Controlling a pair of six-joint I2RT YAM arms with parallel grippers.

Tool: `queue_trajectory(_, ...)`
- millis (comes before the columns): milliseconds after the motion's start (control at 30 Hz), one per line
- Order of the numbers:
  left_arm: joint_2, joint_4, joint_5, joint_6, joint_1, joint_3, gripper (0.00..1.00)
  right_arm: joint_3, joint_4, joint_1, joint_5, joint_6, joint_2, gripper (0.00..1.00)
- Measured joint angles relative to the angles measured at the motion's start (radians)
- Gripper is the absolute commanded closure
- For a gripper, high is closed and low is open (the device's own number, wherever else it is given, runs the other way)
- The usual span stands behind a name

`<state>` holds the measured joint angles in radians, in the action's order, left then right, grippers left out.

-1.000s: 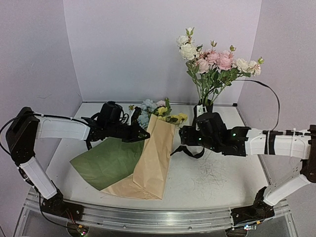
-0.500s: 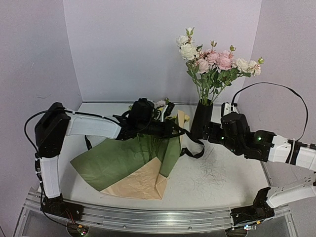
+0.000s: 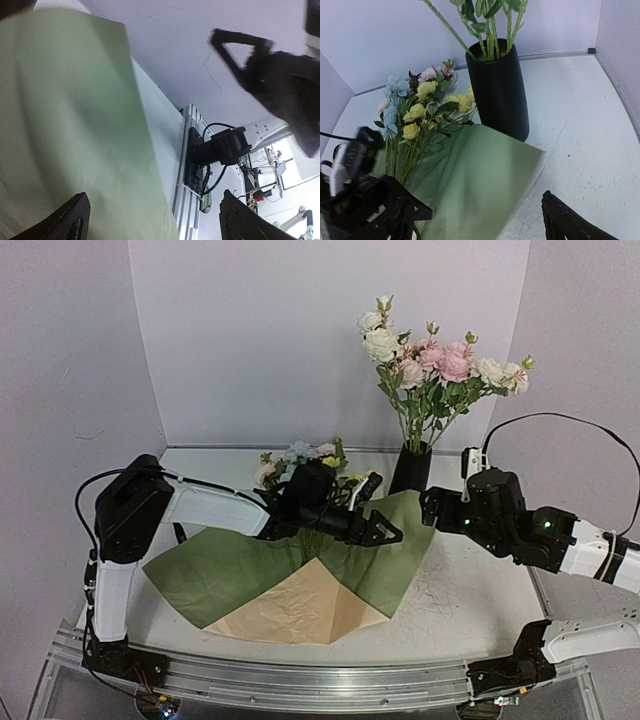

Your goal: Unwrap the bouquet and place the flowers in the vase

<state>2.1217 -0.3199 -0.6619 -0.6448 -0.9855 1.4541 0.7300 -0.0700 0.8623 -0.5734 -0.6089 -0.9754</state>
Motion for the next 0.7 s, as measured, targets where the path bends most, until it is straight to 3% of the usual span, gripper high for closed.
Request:
queue_trajectory(100, -0.149, 0.002, -0.02, 0.042, 0.002, -0.108, 0.09, 0.001, 0.0, 0.0, 0.042, 0.003, -0.053, 0.09)
queue_trajectory(200, -0.317, -0.004, -0.02, 0.058, 0.016, -0.201, 0.16, 0.004, 0.003, 0.0, 0.086, 0.002, -0.116, 0.12)
queue_trajectory(333, -0.473, -0.031, -0.022, 0.048, 0.104, -0.282, 0.18, 0.039, 0.003, 0.0, 0.16, 0.013, -0.201, 0.19)
queue_trajectory(433, -0.523, 0.013, 0.021, 0.065, 0.19, -0.348, 0.18, 0.095, -0.007, -0.003, 0.239, 0.031, -0.274, 0.19)
queue_trajectory(600, -0.505, 0.286, 0.224, 0.161, 0.231, -0.357, 0.16, 0.172, -0.073, -0.004, 0.432, 0.065, -0.435, 0.19)
queue_trajectory(700, -0.497, 0.396, 0.301, 0.197, 0.223, -0.357, 0.17, 0.177, -0.129, -0.004, 0.563, 0.067, -0.535, 0.31)
